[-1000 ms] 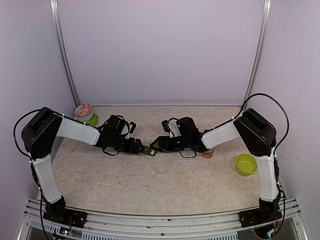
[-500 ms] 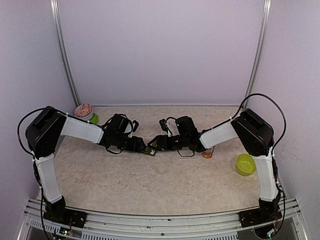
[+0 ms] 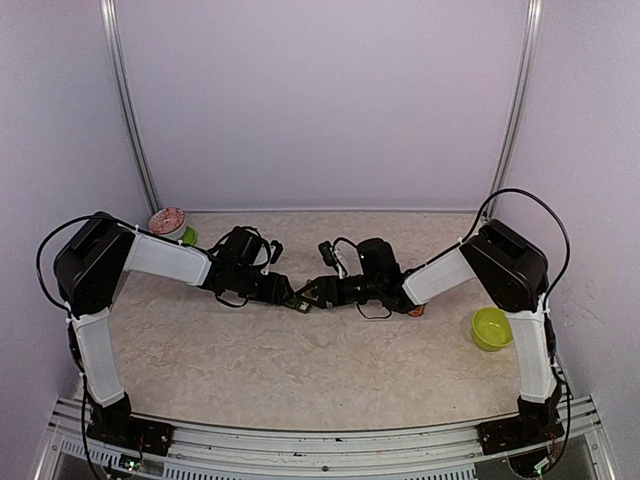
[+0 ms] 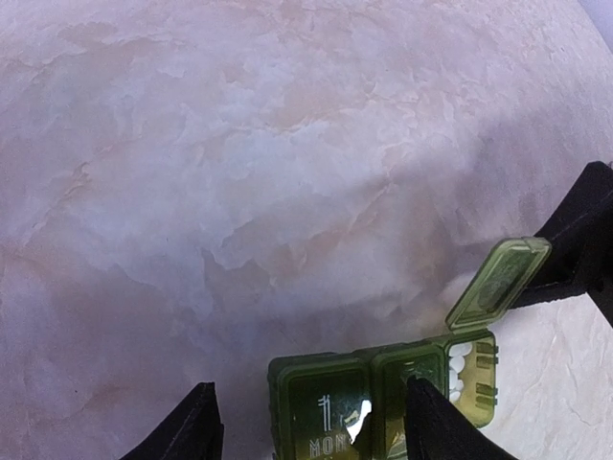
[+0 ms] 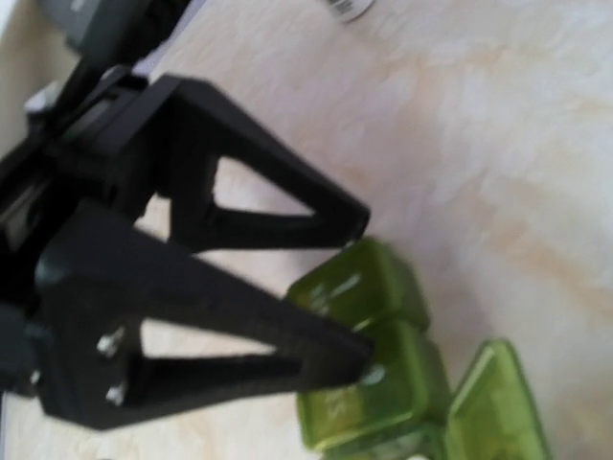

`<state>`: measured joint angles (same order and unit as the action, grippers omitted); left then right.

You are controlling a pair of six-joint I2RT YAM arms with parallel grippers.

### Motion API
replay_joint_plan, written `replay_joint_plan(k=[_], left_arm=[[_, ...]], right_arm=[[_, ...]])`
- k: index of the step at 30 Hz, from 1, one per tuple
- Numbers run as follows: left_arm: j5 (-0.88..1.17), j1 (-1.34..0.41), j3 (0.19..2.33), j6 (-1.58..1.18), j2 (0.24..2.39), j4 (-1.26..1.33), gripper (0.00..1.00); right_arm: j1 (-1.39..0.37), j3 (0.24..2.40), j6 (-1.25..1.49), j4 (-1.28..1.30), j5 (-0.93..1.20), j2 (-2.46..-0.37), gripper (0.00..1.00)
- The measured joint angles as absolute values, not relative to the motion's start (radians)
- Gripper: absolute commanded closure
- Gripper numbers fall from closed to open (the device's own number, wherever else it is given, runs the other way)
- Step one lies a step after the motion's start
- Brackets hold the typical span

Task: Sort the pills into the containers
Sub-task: Close the lid of the pill container on the pill container.

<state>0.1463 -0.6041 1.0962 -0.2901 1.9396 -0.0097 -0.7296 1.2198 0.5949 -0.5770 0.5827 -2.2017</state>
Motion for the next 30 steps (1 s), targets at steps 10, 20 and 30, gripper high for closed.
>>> replay_joint_plan(k=[10, 20, 30], left_arm=[[0.148, -0.604, 1.101, -0.289, 1.944, -0.01, 0.39], [0.15, -0.604, 1.102, -0.29, 1.944, -0.009, 0.42], [0.15, -0.604, 1.102, -0.29, 1.944, -0.009, 0.42]], right_arm=[[-0.73, 1.159, 0.596, -0.693, 0.678, -2.177, 0.2], [-0.731, 1.159, 0.6, -0.725, 0.727, -2.159, 0.29], [-0.754, 1.208, 0.609, -0.711, 0.768, -2.186, 0.4]])
